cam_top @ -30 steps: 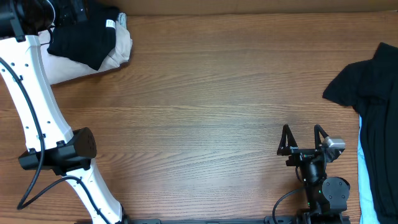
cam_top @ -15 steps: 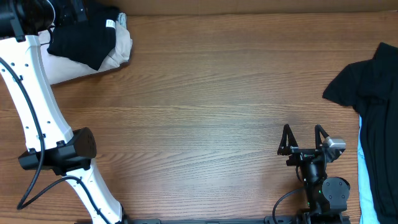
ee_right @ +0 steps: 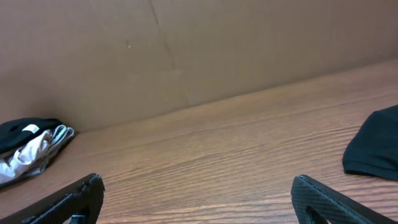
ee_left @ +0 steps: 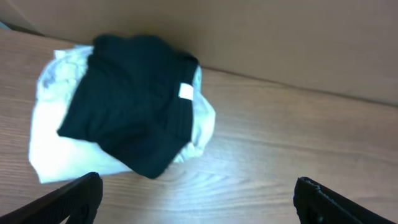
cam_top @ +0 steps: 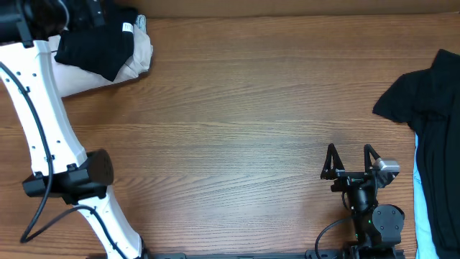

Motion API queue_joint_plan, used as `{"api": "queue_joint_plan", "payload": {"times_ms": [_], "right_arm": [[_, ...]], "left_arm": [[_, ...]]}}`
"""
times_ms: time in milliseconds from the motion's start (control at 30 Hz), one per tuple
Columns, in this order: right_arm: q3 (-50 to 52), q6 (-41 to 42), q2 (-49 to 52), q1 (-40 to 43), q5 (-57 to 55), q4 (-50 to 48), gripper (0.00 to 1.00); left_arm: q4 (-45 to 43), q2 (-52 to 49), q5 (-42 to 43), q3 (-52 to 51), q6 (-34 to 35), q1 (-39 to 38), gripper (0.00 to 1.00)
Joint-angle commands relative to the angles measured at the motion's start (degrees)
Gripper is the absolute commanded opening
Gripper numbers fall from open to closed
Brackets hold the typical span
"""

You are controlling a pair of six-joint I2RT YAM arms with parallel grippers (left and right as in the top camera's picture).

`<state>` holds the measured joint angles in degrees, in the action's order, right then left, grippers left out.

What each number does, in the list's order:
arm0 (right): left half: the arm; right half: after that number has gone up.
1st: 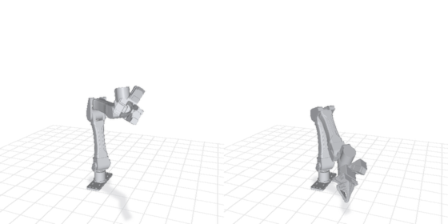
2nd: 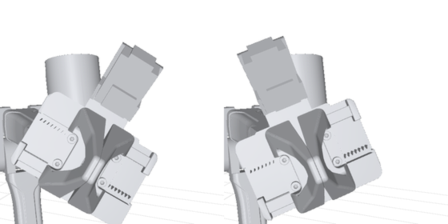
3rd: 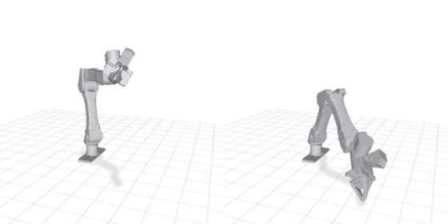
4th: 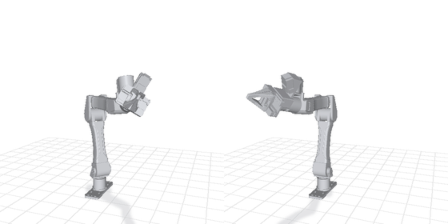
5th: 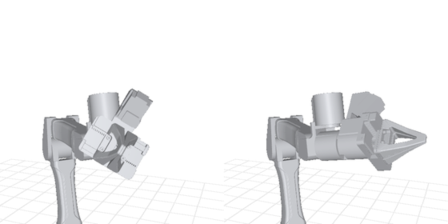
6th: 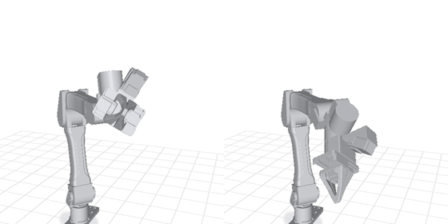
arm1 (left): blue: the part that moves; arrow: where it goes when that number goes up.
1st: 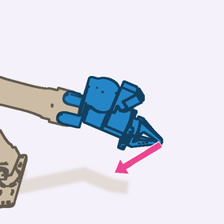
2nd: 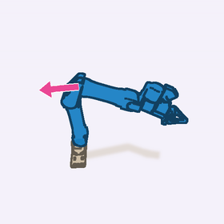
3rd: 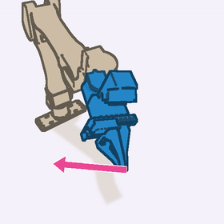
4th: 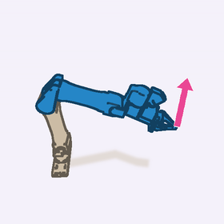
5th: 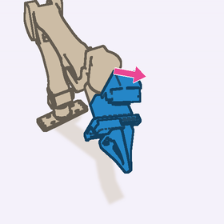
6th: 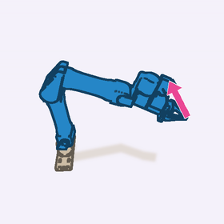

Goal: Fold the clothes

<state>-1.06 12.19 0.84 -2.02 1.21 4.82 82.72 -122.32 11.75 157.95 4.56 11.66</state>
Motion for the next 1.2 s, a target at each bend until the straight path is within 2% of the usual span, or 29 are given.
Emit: {"api": "queue_joint_plan", "payload": {"times_ms": [0, 133, 167, 233, 600, 800, 933, 1167], "right_arm": [[0.6, 0.0, -0.7, -0.5, -0.5, -0.2, 1.00], [0.6, 0.0, -0.7, -0.5, -0.5, -0.2, 1.00], [0.6, 0.0, -0.7, -0.5, -0.5, -0.2, 1.00], [0.6, 0.0, -0.7, -0.5, -0.5, -0.2, 1.00], [0.6, 0.0, -0.7, -0.5, -0.5, -0.2, 1.00], [0.6, 0.0, -0.7, -0.5, -0.5, -0.2, 1.00], [0.6, 0.0, -0.7, -0.5, -0.5, -0.2, 1.00], [0.6, 0.0, -0.7, -0.5, -0.5, -0.2, 1.00]], "left_arm": [[-0.1, 10.1, -0.5, -7.6, 0.6, -3.9, 1.00], [-2.9, 21.2, -6.4, -21.5, 0.4, -6.5, 1.00], [-6.6, 27.0, -6.3, -29.7, 0.4, -7.3, 1.00], [-12.2, 33.0, -5.7, -39.3, 0.4, -8.0, 1.00], [-61.7, 67.6, -1.4, -102.6, 0.2, -15.8, 1.00], [-82.4, 88.3, -1.2, -132.7, 1.3, -15.8, 1.00], [-87.9, 98.8, -1.5, -144.2, 1.3, -15.8, 1.00], [-88.3, 111.6, -5.2, -153.8, 1.0, -15.8, 1.00]]}}
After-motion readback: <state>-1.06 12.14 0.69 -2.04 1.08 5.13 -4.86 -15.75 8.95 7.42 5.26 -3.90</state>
